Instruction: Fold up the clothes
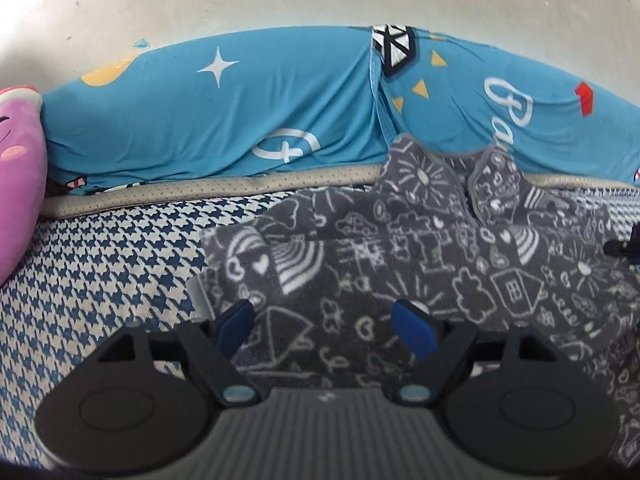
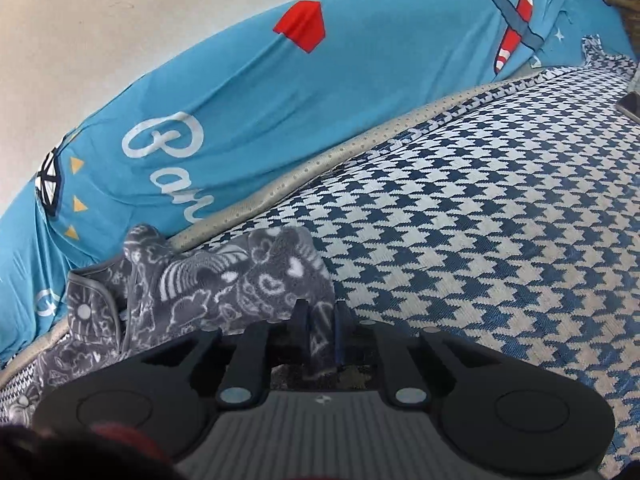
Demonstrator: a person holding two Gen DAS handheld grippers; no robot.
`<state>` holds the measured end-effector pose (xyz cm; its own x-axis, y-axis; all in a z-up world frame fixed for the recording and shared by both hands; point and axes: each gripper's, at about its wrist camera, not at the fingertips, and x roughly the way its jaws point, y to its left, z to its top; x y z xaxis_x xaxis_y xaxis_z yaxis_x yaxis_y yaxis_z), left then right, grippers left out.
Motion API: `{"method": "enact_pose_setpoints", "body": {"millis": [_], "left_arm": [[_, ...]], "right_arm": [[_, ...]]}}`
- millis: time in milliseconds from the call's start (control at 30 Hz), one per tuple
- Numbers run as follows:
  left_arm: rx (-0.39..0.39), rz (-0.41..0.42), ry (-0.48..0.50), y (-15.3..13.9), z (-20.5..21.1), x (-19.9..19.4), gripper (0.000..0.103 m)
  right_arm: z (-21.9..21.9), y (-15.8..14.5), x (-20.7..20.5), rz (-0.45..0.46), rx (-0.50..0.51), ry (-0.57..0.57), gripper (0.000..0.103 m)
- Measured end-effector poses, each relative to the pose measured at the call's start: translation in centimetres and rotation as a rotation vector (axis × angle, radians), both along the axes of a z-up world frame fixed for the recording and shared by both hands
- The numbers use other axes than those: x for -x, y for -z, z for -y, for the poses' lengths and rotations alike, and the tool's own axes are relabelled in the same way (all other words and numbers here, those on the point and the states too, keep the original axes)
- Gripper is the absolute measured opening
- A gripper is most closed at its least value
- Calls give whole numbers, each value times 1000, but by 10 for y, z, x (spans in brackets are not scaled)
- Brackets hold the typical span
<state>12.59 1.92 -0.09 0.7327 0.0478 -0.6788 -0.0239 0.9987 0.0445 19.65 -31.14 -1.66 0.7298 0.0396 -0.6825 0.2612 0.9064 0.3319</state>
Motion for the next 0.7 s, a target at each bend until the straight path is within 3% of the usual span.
{"method": "enact_pose_setpoints", "body": {"millis": [33,367,700], "left_arm": [[-20,-4,2,1,2,-1,80],[-8,-4,-16,0,-1,-2,81],[-18,10,-14,-5,4,4,81]], "right_arm": [[3,-2,1,2,-17,7,17],[14,-21,15,-1,-90,-34,21],[2,-29,38,-50,-45,-156,42]]}}
